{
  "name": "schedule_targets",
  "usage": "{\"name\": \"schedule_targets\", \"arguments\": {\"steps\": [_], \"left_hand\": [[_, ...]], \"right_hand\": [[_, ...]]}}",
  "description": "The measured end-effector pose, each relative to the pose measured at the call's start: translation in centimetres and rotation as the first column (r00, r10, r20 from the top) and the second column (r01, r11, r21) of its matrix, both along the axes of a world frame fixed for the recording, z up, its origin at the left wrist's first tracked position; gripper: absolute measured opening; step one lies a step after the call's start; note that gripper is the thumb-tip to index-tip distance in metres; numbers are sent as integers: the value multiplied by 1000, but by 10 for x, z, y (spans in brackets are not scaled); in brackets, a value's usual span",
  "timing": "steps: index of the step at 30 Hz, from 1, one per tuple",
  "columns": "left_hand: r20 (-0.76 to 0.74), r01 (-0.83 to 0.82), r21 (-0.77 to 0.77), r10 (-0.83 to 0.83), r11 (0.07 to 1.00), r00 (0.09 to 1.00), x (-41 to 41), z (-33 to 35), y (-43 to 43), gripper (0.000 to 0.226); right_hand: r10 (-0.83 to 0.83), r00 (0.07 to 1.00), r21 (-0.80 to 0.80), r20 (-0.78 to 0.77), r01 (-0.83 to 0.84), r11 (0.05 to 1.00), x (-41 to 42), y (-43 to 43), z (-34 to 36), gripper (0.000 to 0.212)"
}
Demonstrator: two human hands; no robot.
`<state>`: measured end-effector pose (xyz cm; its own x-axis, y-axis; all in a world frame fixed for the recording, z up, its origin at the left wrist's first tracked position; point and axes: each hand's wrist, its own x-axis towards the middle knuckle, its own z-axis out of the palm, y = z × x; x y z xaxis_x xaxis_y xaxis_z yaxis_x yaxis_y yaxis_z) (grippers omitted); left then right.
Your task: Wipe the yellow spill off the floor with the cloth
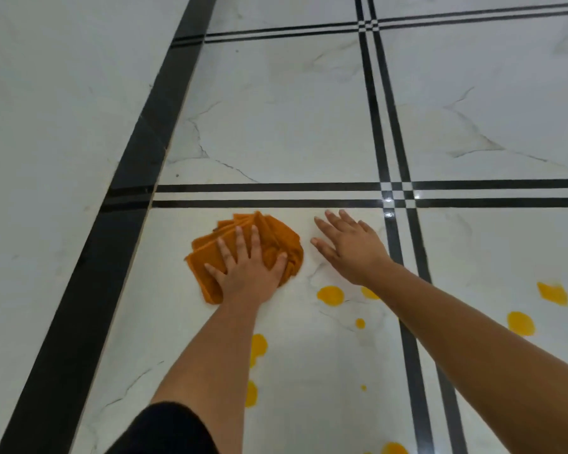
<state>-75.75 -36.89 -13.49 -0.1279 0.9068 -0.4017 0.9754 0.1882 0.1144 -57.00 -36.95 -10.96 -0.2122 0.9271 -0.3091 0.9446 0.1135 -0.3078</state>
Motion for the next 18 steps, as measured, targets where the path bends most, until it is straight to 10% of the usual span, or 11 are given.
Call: {"name": "schedule_targets", "arguments": {"steps": [5,10,16,18], "left_hand": [[-70,288,54,-284,956,956,11,-2,-63,78],[6,98,85,-99,992,995,17,-2,-53,78],[-72,380,116,-374,918,925,-17,-8,-95,80],[-25,195,67,-194,978,981,-24,-2,-83,78]], "right_hand": [[61,998,-31,33,-60,998,10,-33,5,57],[109,991,-59,78,-104,993,25,-59,7,58],[130,987,-46,93,-126,991,29,-66,16,59],[142,985,-51,98,-138,989,28,-75,19,59]]}}
